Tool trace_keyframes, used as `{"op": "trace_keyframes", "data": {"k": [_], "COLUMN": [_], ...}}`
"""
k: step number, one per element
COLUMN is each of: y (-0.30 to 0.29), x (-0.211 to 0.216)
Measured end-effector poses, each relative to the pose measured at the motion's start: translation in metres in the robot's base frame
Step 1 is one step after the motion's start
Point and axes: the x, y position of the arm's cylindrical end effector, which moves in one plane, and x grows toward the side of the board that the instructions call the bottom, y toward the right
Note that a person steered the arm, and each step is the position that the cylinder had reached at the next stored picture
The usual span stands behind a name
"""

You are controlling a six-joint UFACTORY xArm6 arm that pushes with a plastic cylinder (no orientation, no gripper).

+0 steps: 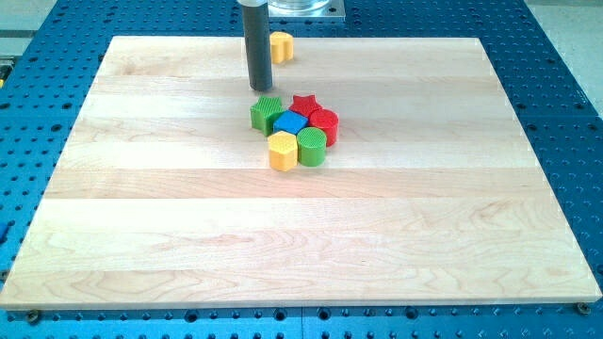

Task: Push the heart into the group of blocks

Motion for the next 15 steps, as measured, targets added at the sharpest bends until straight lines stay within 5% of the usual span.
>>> {"op": "trace_keyframes", "data": {"k": [2,3,4,5,7,8,9,10,12,15], "y": [-0.002,-0.066,-0.006,0.068,0.117,0.148,0.118,0.150,0.079,0.050], "x": [-0.006,-0.072,-0.098,-0.080,-0.070,-0.031,-0.010,-0.023,-0.049,0.018]}}
